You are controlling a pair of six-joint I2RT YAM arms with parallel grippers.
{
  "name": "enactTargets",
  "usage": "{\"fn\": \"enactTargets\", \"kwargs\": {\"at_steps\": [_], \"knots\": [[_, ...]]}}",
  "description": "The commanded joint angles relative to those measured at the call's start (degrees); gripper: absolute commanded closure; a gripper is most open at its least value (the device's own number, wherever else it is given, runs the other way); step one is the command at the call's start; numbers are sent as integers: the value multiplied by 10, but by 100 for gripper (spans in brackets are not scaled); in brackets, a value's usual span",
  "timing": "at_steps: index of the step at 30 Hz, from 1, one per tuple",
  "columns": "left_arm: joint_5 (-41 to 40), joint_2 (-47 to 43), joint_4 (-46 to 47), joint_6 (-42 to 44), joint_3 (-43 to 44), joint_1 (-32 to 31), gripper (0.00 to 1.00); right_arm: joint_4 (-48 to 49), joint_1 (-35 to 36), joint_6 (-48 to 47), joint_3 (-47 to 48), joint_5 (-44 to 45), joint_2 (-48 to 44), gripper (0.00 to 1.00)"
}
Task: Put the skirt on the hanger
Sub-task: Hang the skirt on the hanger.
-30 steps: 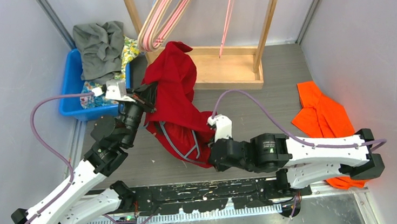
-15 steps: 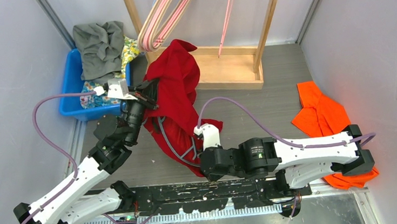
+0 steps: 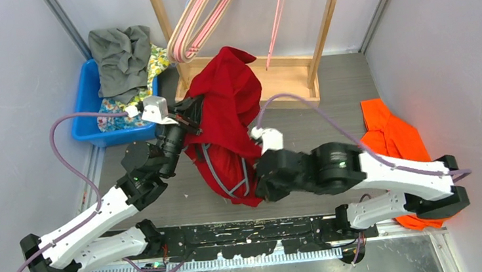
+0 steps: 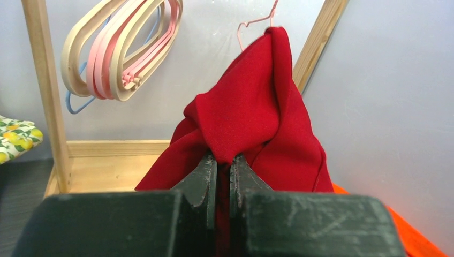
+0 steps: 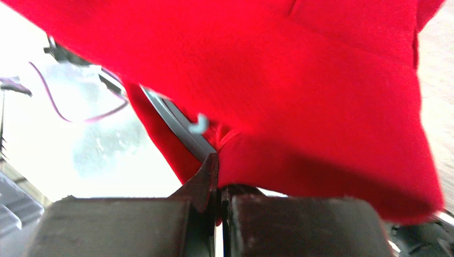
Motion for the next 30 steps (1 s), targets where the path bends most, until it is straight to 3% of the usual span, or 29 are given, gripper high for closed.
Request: {"fn": "enactTargets", "kwargs": {"at_steps": [1,6,12,14,17,21,26,30], "knots": [[-29,16,109,-26,34,-11,100,-138,-16,-13,140,100,-64,99],[-121,68,136,-39,42,-58,100,-228,-16,-11,265,159,-67,99],[-228,102,176,-14,-6,-114,100,-204,-16,-14,178,135,-57,99],[-267,92,119,-40,-24,-119,100,-171,-17,-19,123,123,-54,99],[-298,71,-44,-129,-42,-120,100,-134,-17,-22,52,133,-42,99],[-314,34,-181,-234,-113,-124,100,8,-29,-19,-85,70,-45,99],[-318,-15,-317,-353,-197,-144,100,198,-31,14,-235,-29,-17,99],[-350,-3,-351,-401,-236,-178,100,267,-19,18,-254,-69,49,99]]}}
